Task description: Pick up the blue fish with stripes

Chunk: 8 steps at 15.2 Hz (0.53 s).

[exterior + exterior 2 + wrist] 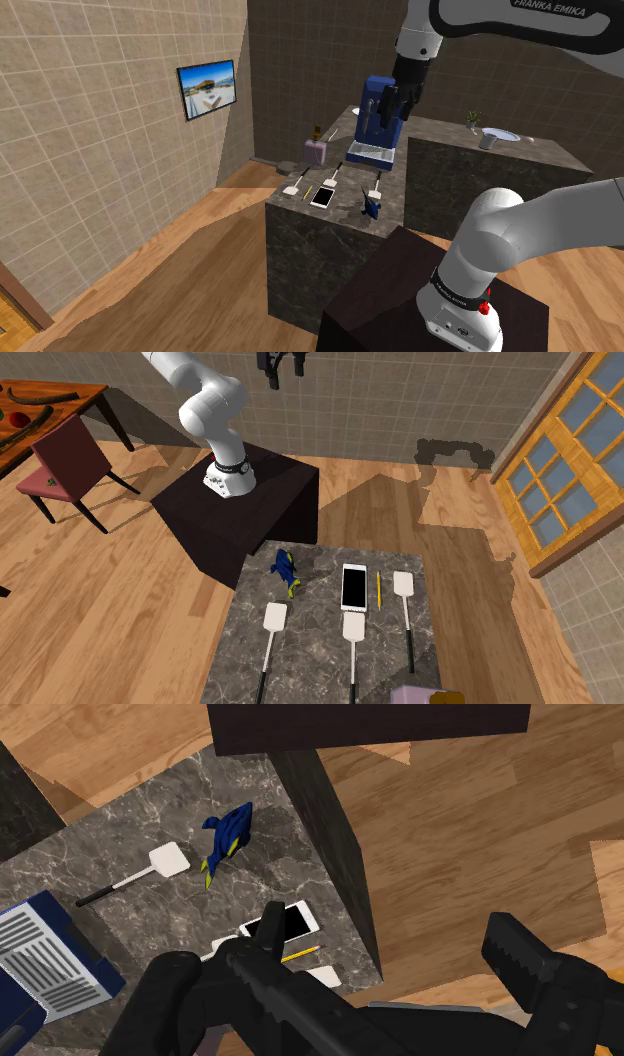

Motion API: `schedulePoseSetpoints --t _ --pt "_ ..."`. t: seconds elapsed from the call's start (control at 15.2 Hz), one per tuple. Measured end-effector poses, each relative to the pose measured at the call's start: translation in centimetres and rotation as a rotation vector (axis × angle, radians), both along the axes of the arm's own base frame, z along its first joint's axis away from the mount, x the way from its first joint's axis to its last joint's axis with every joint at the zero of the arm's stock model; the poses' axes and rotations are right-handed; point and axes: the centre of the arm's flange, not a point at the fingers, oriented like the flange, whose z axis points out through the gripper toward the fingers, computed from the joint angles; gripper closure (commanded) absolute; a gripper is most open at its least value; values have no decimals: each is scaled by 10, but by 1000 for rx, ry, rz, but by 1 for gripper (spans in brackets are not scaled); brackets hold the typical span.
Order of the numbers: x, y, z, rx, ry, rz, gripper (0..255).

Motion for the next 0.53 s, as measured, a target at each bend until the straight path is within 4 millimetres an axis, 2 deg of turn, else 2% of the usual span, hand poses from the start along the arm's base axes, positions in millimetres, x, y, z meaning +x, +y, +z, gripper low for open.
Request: schedulePoseSetpoints --t 0.13,0.53 --pt "3 -2 -6 -2 1 -5 0" --pt "32 -29 -66 -21 11 -67 0"
